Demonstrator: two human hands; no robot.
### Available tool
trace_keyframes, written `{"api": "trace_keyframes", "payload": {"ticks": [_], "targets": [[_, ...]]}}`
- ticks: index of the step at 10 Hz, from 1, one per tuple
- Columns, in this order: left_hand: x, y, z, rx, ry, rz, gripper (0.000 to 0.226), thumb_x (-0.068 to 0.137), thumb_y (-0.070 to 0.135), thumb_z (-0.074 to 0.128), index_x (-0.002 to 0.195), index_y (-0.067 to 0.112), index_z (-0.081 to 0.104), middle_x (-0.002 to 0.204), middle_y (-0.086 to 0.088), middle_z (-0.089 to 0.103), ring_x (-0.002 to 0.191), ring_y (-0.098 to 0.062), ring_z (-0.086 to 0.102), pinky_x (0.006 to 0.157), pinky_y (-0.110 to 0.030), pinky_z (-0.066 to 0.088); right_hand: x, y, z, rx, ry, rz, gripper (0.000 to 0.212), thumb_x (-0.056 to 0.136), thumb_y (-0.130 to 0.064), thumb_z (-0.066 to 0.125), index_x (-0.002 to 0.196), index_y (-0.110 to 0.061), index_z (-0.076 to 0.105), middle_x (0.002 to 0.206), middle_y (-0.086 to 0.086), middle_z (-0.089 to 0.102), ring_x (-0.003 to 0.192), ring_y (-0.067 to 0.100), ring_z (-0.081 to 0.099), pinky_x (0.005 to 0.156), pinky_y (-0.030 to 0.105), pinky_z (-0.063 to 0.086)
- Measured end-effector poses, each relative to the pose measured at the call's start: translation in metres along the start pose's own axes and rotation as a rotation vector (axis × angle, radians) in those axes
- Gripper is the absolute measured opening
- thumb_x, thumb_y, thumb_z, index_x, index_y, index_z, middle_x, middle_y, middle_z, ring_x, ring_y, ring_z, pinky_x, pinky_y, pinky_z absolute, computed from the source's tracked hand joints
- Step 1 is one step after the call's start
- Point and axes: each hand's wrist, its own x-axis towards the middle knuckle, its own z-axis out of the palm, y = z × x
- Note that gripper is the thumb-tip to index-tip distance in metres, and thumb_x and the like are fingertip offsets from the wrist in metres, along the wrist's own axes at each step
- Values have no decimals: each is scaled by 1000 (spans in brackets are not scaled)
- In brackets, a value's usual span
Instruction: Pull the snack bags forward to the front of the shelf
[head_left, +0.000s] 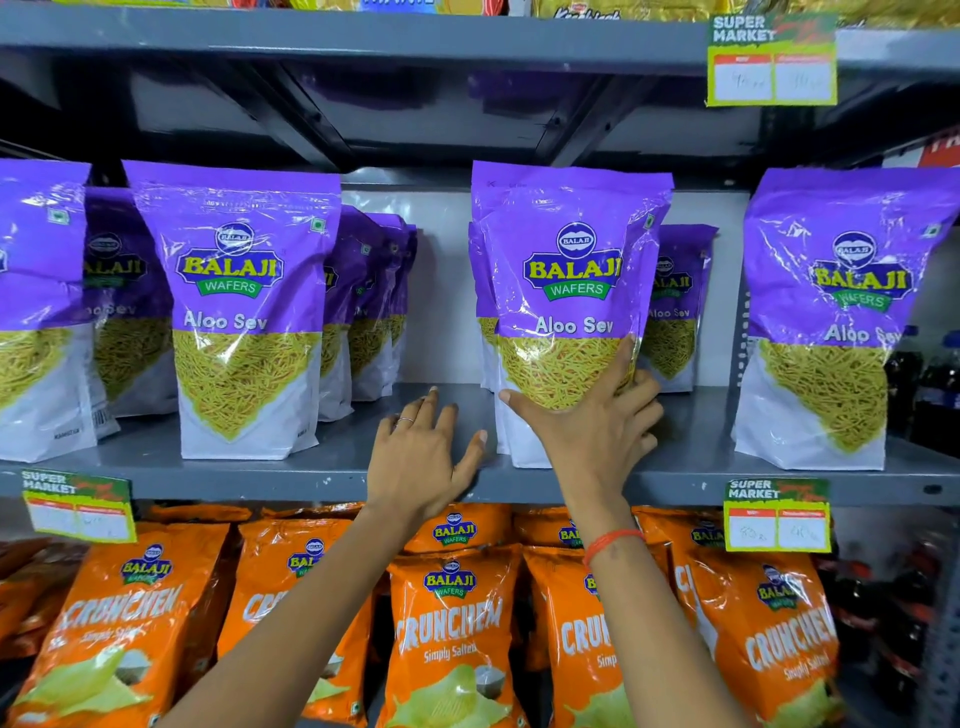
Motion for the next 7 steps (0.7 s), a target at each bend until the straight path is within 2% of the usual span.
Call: {"api": "trace_keyframes", "payload": {"ticks": [2, 5, 7], "targets": [[0, -1, 2, 3, 22, 10, 73, 87, 60, 15, 124, 12, 56, 140, -18, 49, 125, -34, 47, 96, -46, 38, -3, 1, 4, -4, 37, -15, 136, 42, -87, 62, 149, -17, 16, 134, 17, 39, 111, 38, 44, 85, 50, 44], [1, 1, 0, -15, 23, 31, 72, 88, 57, 17, 124, 9, 56, 139, -21, 49, 125, -36, 47, 98, -44, 39, -7, 6, 13, 51, 100, -49, 129, 47, -88, 56, 147, -14, 21, 144, 20, 36, 127, 40, 39, 99, 55, 39], [-1, 11, -7, -21, 0, -14, 74, 87, 54, 12, 125, 7, 54, 141, -22, 46, 126, -37, 45, 101, -43, 36, -7, 10, -1, 83, 84, -88, 124, 51, -89, 49, 146, -13, 24, 143, 19, 38, 127, 39, 40, 103, 55, 38]]}}
